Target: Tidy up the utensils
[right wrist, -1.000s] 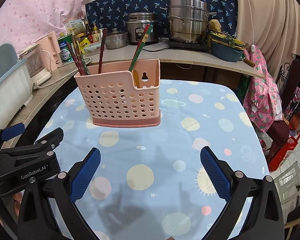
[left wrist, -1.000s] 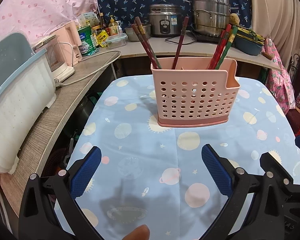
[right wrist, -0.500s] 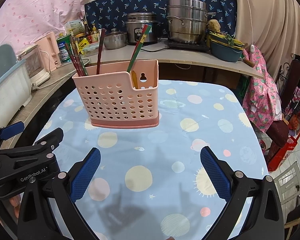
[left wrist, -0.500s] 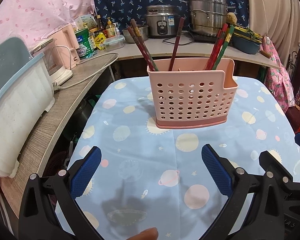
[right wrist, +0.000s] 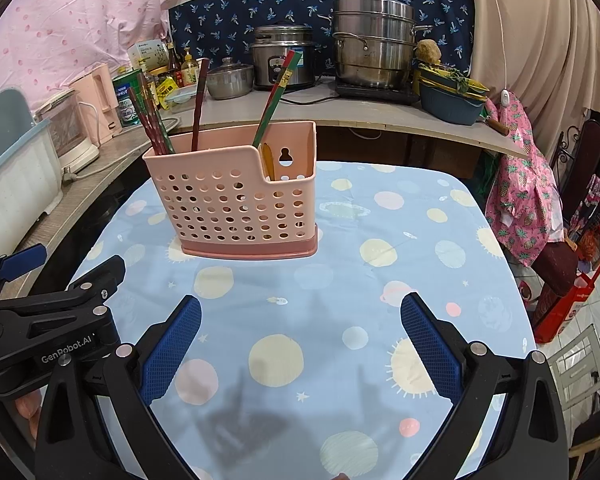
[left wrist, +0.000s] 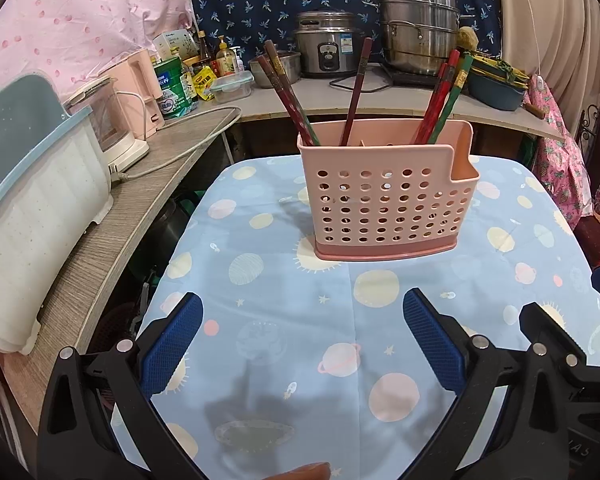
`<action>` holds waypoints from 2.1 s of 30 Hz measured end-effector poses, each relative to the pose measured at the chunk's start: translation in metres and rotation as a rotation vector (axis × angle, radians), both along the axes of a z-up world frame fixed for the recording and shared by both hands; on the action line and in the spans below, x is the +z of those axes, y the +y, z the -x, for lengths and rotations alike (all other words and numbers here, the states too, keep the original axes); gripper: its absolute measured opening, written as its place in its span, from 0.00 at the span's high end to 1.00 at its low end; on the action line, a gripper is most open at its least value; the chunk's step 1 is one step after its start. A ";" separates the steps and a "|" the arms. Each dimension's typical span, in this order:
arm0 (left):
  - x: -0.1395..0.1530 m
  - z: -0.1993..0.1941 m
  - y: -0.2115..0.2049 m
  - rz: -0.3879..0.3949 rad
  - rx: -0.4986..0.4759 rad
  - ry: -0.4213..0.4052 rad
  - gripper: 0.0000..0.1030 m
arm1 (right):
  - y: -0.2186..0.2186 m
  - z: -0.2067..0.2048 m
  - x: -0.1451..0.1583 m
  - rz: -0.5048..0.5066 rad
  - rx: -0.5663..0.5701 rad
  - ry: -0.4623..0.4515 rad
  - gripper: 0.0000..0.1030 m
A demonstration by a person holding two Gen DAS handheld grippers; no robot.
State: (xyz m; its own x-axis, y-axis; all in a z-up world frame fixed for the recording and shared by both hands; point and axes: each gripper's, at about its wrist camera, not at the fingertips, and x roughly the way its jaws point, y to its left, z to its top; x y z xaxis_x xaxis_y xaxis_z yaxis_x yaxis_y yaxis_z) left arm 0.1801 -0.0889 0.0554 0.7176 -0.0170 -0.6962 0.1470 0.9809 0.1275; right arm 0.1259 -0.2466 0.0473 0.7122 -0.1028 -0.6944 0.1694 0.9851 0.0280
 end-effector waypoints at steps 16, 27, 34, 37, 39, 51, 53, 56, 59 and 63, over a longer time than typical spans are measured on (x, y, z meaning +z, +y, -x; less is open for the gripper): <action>-0.003 -0.006 0.000 -0.001 0.001 0.014 0.07 | -0.005 -0.009 -0.001 0.008 -0.007 0.006 0.06; -0.008 -0.014 0.004 0.004 0.001 0.031 0.07 | -0.003 -0.013 -0.003 0.011 -0.014 0.012 0.06; -0.009 -0.023 0.009 0.009 0.008 0.045 0.07 | -0.002 -0.020 -0.006 0.013 -0.021 0.020 0.06; -0.010 -0.028 0.013 0.023 0.013 0.058 0.07 | -0.001 -0.023 -0.007 0.018 -0.023 0.022 0.06; -0.010 -0.030 0.014 0.023 0.012 0.052 0.07 | 0.000 -0.024 -0.007 0.018 -0.023 0.022 0.06; -0.006 -0.033 0.019 0.018 0.014 0.038 0.07 | 0.006 -0.030 -0.005 0.020 -0.018 0.025 0.06; -0.006 -0.033 0.020 0.016 0.014 0.035 0.07 | 0.006 -0.030 -0.005 0.022 -0.018 0.025 0.06; -0.006 -0.032 0.020 0.018 0.013 0.034 0.07 | 0.007 -0.031 -0.004 0.022 -0.021 0.024 0.06; -0.006 -0.032 0.019 0.018 0.009 0.034 0.07 | 0.007 -0.032 -0.003 0.023 -0.024 0.023 0.06; -0.005 -0.031 0.017 0.015 0.005 0.032 0.07 | 0.004 -0.031 -0.003 0.021 -0.028 0.021 0.06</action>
State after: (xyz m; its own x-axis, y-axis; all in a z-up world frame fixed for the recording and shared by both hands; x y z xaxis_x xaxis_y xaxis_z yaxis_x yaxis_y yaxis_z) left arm 0.2113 -0.0722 0.0501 0.6949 -0.0243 -0.7187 0.1460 0.9834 0.1079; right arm 0.1568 -0.2427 0.0443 0.6940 -0.1374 -0.7068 0.1973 0.9803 0.0031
